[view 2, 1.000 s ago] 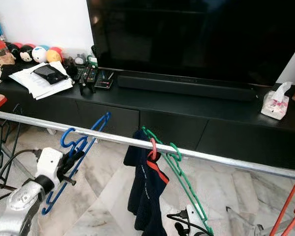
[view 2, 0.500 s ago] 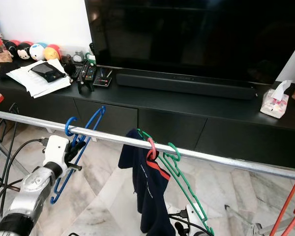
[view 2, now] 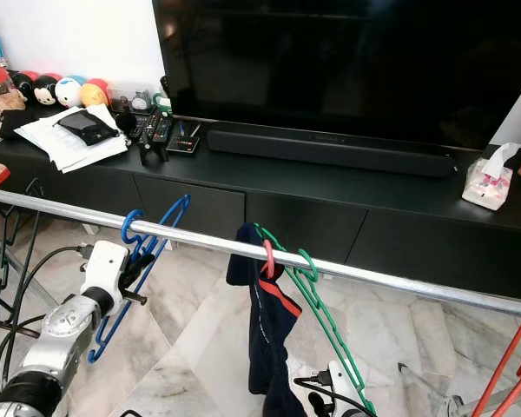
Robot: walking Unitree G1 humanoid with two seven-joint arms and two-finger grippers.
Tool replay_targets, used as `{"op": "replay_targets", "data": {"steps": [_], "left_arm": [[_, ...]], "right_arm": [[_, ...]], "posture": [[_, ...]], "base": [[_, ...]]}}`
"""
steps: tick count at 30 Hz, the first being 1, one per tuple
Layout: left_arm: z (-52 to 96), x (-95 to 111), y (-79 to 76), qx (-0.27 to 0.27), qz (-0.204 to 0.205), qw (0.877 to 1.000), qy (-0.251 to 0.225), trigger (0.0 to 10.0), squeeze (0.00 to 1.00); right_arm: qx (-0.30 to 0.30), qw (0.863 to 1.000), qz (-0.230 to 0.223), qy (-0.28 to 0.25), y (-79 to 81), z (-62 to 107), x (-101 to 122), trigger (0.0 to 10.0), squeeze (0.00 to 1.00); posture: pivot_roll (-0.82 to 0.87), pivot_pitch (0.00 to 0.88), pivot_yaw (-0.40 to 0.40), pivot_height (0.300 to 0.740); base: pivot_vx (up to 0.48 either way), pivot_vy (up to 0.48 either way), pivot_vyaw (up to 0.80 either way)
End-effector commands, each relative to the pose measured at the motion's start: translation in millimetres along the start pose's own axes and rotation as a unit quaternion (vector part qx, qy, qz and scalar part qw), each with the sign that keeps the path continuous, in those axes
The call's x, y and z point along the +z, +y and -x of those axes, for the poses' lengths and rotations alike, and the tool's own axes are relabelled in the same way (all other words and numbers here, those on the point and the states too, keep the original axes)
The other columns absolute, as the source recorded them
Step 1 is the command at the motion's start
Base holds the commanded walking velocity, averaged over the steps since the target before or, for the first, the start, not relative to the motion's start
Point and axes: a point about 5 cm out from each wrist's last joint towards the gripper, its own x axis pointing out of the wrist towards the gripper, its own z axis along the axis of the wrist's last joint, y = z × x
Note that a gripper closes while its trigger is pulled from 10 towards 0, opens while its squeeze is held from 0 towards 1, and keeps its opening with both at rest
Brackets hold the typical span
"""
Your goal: Hang hanger
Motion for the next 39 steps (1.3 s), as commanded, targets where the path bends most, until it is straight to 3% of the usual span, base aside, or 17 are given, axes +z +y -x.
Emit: {"op": "replay_targets", "data": {"steps": [1, 4, 13, 20, 25, 33, 35, 36, 37, 39], "left_arm": [[3.7, -3, 3.0, 0.002, 0.005, 1.0, 0.002, 10.0, 1.0], [7.9, 5, 5.2, 0.006, 0.028, 0.999, -0.039, 10.0, 1.0], [19.8, 12, 6.6, -0.002, 0.038, 0.997, -0.071, 10.0, 1.0], [34.4, 18, -1.0, -0.041, 0.033, 0.995, -0.086, 10.0, 1.0], [58.5, 25, 1.2, -0.034, 0.02, 0.994, -0.099, 10.0, 1.0], [83.5, 37, 3.9, -0.034, 0.015, 0.994, -0.107, 10.0, 1.0], [90.7, 40, 2.6, -0.043, 0.015, 0.994, -0.102, 10.0, 1.0], [99.9, 38, -4.5, -0.085, 0.007, 0.993, -0.079, 10.0, 1.0], [99.9, 38, -4.5, -0.085, 0.007, 0.993, -0.079, 10.0, 1.0], [118.7, 26, -17.7, -0.174, -0.017, 0.985, -0.014, 10.0, 1.0]], "right_arm": [[-0.001, 1.0, -0.002, 0.001, 0.3, 0.0, -1, 10.0, 0.0], [-0.001, 1.0, -0.001, 0.0, 0.3, 0.0, 0, 10.0, 0.0], [-0.002, 1.0, -0.002, 0.0, -0.2, 0.1, 0, 10.0, 0.0], [-0.002, 1.0, 0.0, 0.001, -0.5, 0.1, 0, 10.0, 0.0], [-0.002, 1.0, 0.001, 0.001, -1.2, 0.2, 0, 10.0, 0.0], [-0.002, 1.0, 0.002, 0.001, -1.9, 0.3, 0, 10.0, 0.0], [-0.002, 1.0, 0.002, 0.001, -2.1, 0.3, 0, 10.0, 0.0], [-0.003, 1.0, 0.002, 0.001, -2.3, 0.4, 0, 10.0, 0.0], [-0.003, 1.0, 0.002, 0.001, -2.3, 0.4, 0, 10.0, 0.0], [-0.003, 1.0, 0.003, 0.001, -2.7, 0.4, 0, 10.0, 0.0]], "posture": [[-0.04, 0.04, -0.027, 0.74], [-0.04, 0.04, -0.027, 0.74], [-0.04, 0.041, -0.027, 0.74], [-0.04, 0.042, -0.028, 0.74], [-0.03, 0.043, -0.031, 0.74], [-0.02, 0.042, -0.031, 0.74], [-0.02, 0.042, -0.031, 0.74], [-0.02, 0.042, -0.031, 0.74], [-0.02, 0.042, -0.031, 0.74], [-0.01, 0.043, -0.033, 0.74]], "base": [[0.0, 0.0, 0.0], [0.0, 0.0, 0.0], [0.0, 0.0, 0.0], [0.0, 0.0, 0.0], [0.0, 0.0, 0.0], [0.0, 0.0, 0.0], [0.0, 0.0, 0.0], [0.0, 0.0, 0.0], [0.0, 0.0, 0.0], [0.0, 0.0, 0.0]]}}
